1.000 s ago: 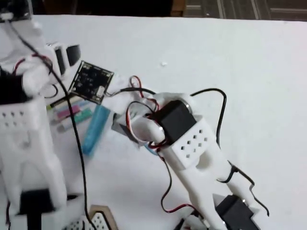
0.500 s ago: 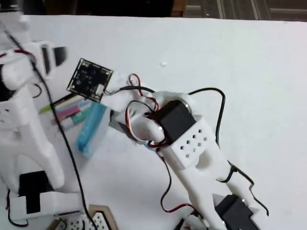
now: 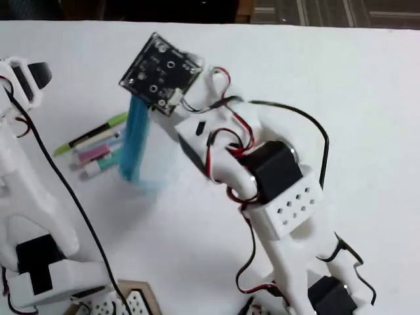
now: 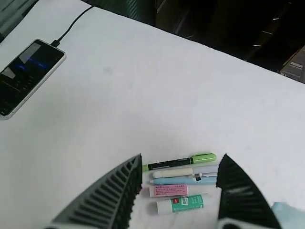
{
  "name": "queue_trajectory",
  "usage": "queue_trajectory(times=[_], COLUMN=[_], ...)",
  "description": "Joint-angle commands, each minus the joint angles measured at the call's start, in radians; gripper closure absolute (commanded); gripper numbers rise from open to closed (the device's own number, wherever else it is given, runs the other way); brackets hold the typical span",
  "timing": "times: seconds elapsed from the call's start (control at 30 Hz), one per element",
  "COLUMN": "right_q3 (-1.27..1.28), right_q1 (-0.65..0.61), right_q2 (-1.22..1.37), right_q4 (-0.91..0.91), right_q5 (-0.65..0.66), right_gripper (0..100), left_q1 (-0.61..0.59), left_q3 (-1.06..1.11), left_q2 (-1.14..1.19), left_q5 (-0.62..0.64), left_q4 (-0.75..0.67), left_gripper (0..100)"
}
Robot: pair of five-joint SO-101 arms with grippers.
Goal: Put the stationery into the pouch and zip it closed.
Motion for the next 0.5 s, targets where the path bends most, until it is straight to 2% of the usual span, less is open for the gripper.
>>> queue_trajectory(times=[0.0,0.2,0.47], right_q3=[-0.012,-0.012,-0.046], right_q1=[0.001,0.001,-0.001], right_q2=[-0.051,-0.07,-0.07], right_q4=[-0.13,-0.272,-0.248], right_q5=[-0.006,-0.005,-0.011], right_gripper=[98.1,98.1,98.1], left_q1=[-0.004,-0.004,-0.002], left_q3=[-0.034,-0.035,-0.034], left_q2=[-0.008,-0.01,-0.116], left_q5=[0.009,0.009,0.008], left_q4=[0.003,0.005,0.003], left_gripper=[74,74,74])
